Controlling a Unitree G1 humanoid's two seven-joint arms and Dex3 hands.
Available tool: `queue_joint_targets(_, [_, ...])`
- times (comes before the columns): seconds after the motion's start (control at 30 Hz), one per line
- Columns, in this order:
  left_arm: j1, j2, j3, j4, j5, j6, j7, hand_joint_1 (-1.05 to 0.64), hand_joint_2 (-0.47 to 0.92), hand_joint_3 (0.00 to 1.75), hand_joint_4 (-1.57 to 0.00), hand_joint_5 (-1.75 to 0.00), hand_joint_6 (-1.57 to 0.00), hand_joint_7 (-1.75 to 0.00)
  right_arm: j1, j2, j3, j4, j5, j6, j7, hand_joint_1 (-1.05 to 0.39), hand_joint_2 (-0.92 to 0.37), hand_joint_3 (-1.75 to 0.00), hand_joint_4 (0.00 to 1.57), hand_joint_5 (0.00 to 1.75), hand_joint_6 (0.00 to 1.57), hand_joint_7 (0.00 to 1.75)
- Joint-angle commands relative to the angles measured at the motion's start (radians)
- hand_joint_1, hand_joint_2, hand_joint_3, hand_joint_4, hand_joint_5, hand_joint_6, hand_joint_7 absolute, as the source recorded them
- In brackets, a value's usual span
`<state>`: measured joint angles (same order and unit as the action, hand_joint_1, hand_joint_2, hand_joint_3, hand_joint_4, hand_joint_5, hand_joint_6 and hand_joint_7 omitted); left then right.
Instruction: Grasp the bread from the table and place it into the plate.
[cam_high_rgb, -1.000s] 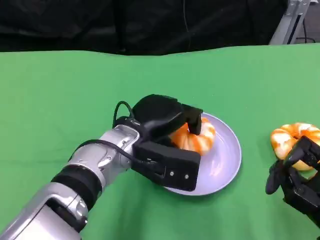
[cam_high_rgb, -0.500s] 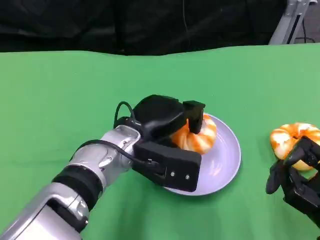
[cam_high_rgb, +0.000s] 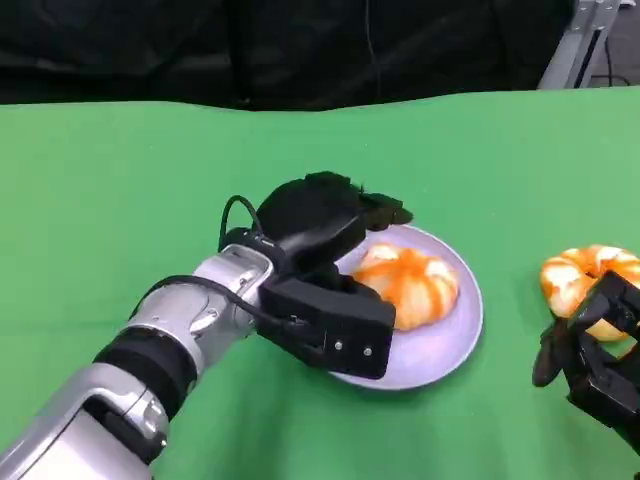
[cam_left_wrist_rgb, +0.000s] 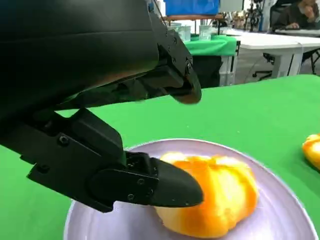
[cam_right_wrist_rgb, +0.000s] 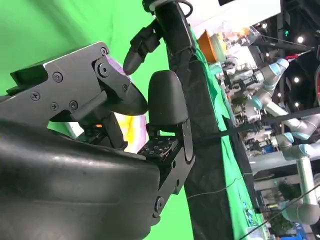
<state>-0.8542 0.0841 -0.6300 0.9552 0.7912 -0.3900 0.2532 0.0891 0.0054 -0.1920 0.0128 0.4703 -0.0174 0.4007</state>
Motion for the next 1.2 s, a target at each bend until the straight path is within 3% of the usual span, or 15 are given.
queue_joint_targets(0.03, [0.012,0.022,0.003,-0.012,-0.004,-0.001,-0.008,-1.05,0.92,0.54,-0.10,0.00,-0.36,0.00,-0.004,-0.005,-0.010,0.008,0.006,-0.013,0.000,-0.11,-0.63,-1.07,0.79,1.75,0.70,1.58])
queue_joint_targets(0.8, [0.054,0.052,0.048,-0.102,-0.076,-0.025,-0.081,-1.05,0.92,0.52,-0.13,-0.02,-0.36,-0.01,-0.003,-0.008,-0.012,0.007,0.009,-0.011,0.001,-0.10,-0.63,-1.07,0.79,1.75,0.70,1.58])
queue_joint_targets(0.9, [0.096,0.060,0.105,-0.137,-0.173,-0.110,-0.110,-0.89,0.92,0.44,-0.37,-0.08,-0.47,-0.03,-0.002,-0.008,-0.012,0.007,0.009,-0.009,0.000,-0.09,-0.63,-1.07,0.79,1.75,0.70,1.57])
queue_joint_targets(1.07, [0.183,0.066,0.221,-0.181,-0.407,-0.236,-0.270,-0.22,0.92,0.46,-0.70,-0.16,-0.67,-0.08,-0.002,-0.007,-0.010,0.004,0.012,-0.005,0.000,-0.08,-0.63,-1.08,0.79,1.75,0.71,1.57])
queue_joint_targets(1.17, [0.244,0.061,0.287,-0.227,-0.557,-0.240,-0.393,-0.08,0.92,0.50,-0.88,-0.25,-0.83,-0.13,-0.002,-0.007,-0.010,-0.001,0.013,0.003,-0.006,-0.08,-0.62,-1.08,0.78,1.75,0.71,1.57])
queue_joint_targets(1.2, [0.266,0.063,0.308,-0.246,-0.615,-0.239,-0.446,-0.04,0.89,0.60,-0.87,-0.54,-0.95,-0.18,-0.003,-0.007,-0.010,-0.001,0.013,0.002,-0.007,-0.08,-0.62,-1.09,0.78,1.75,0.71,1.56])
